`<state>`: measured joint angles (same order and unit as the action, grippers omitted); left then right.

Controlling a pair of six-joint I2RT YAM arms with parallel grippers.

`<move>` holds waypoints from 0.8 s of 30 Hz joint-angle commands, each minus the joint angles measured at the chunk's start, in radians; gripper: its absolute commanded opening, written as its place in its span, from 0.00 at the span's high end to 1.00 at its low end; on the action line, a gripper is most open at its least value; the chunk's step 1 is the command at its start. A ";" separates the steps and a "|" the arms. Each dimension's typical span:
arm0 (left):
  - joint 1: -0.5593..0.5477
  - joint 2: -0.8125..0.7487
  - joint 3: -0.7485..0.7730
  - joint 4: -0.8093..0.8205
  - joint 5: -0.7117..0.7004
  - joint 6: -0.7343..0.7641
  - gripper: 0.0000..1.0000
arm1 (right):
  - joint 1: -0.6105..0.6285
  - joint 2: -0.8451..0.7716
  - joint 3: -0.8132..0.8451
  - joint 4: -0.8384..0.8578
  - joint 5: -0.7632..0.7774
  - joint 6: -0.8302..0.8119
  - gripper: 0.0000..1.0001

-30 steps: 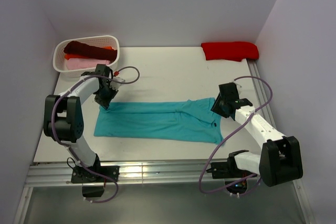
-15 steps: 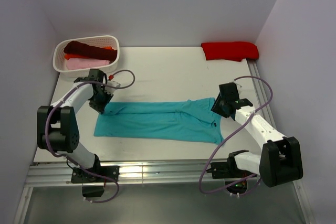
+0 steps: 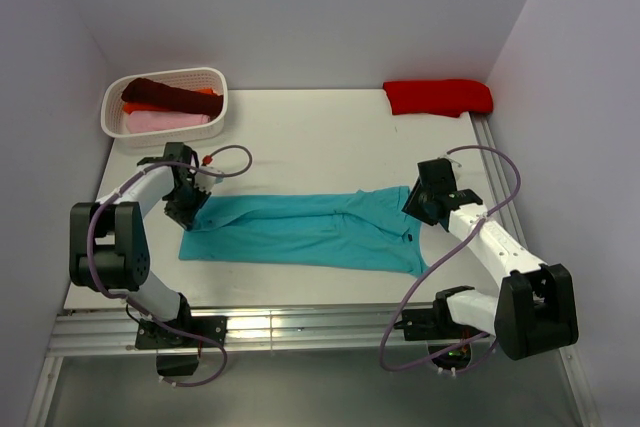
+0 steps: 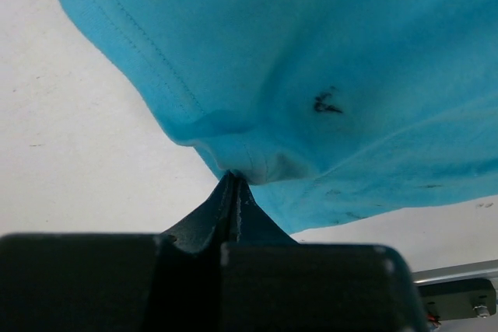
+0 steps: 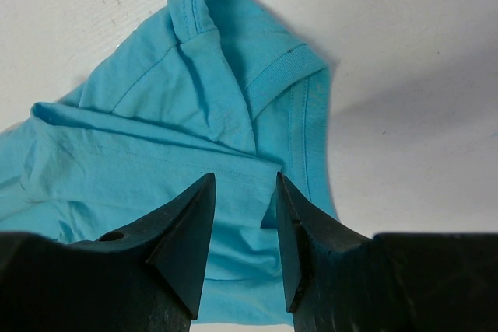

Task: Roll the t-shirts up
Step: Fold the tshirt

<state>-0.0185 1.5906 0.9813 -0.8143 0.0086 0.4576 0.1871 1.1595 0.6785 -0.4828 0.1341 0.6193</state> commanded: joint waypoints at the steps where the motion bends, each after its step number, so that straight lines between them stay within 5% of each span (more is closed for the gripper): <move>1: 0.012 -0.023 -0.012 0.009 -0.004 0.026 1.00 | -0.006 -0.023 -0.002 0.006 0.022 -0.010 0.55; 13: 0.015 0.012 -0.001 0.024 -0.027 0.023 1.00 | 0.011 0.097 0.144 0.010 -0.039 -0.055 0.52; 24: 0.015 0.009 -0.004 0.026 -0.027 0.023 1.00 | 0.170 0.367 0.358 0.036 -0.087 -0.079 0.49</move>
<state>-0.0078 1.6012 0.9707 -0.7898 -0.0139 0.4690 0.3336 1.4864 0.9813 -0.4629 0.0692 0.5594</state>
